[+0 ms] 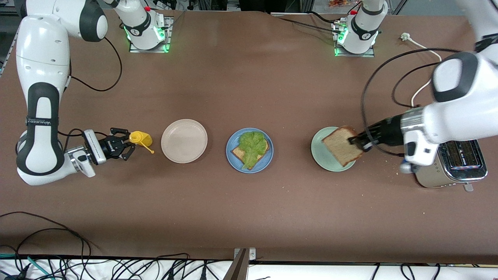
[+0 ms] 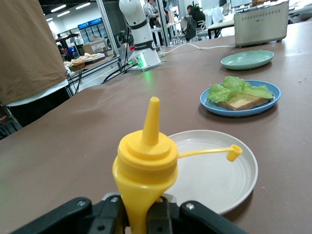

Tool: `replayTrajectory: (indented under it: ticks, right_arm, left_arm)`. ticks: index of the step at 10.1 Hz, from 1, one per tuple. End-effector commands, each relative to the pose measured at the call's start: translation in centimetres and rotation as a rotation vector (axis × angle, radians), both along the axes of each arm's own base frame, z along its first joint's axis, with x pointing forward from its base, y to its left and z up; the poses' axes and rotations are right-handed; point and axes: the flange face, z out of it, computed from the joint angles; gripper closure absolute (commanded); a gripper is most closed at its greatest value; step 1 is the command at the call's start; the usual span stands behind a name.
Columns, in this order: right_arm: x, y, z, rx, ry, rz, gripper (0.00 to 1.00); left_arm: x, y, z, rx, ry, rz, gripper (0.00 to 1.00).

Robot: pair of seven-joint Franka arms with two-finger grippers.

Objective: Make sandwich in blue plate with both arms
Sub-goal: 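Carry the toast slice with the left gripper over the blue plate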

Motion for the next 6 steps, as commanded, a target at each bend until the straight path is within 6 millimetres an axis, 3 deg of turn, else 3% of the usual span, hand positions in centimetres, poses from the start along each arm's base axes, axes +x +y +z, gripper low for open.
replayTrajectory:
  ticks: [1, 4, 5, 6]
  right_arm:
    - [-0.7, -2.5, -2.7, 0.092, -0.023, -0.014, 0.88]
    - [-1.4, -2.9, -5.0, 0.110, -0.021, -0.011, 0.86]
    - [-1.4, -2.9, -5.2, 0.110, -0.019, -0.009, 0.76]
    - [-1.6, -2.9, -5.4, 0.108, -0.006, -0.011, 0.44]
  left_arm:
    - [0.3, -7.4, -3.2, -0.076, -0.028, 0.112, 1.00]
    - [-0.3, -16.5, -7.4, -0.131, -0.087, 0.197, 1.00]
    - [-0.8, -18.9, -8.7, -0.148, -0.099, 0.211, 1.00]
    - [-1.2, -20.7, -9.9, -0.160, -0.110, 0.211, 1.00]
